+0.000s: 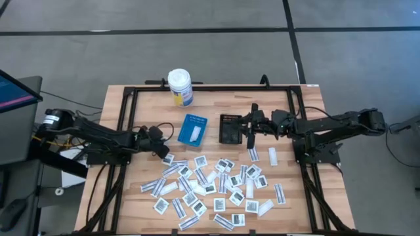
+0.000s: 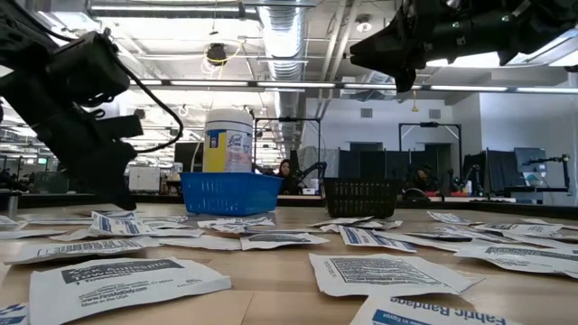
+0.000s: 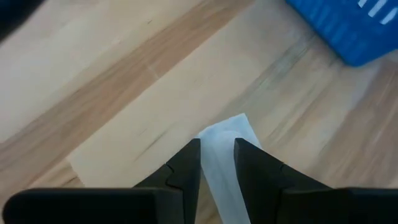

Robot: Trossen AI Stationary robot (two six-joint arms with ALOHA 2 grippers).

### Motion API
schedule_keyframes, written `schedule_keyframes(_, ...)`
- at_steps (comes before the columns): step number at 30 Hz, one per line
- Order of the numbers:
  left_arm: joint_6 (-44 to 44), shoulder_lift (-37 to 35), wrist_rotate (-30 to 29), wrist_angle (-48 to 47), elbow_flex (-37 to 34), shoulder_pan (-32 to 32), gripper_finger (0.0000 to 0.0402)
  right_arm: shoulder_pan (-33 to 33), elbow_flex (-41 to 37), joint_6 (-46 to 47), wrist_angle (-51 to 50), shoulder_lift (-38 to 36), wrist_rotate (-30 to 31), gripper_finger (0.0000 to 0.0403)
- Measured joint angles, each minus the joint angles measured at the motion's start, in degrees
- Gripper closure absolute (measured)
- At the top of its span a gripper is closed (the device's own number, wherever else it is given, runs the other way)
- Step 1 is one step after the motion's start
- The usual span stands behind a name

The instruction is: Pick & Place First Aid Supplies

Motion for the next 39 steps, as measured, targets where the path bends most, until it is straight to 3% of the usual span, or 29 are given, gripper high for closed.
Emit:
schedule_keyframes(4, 0.0, 2.2, -0.4, 0.6, 0.1, 0.0, 0.0316, 0.0, 0.0, 0.0, 0.0, 0.0, 0.0, 0.0301)
schedule_keyframes(11, 0.0, 2.7, 0.6, 2.2, 0.0, 0.0, 0.0394, 0.0, 0.0, 0.1, 0.3, 0.0, 0.0, 0.0301)
schedule_keyframes(39, 2.6, 1.1, 2.7, 8.1, -0.3, 0.0, 0.0384, 0.2, 0.0, 0.1, 0.4, 0.0, 0.0, 0.0301)
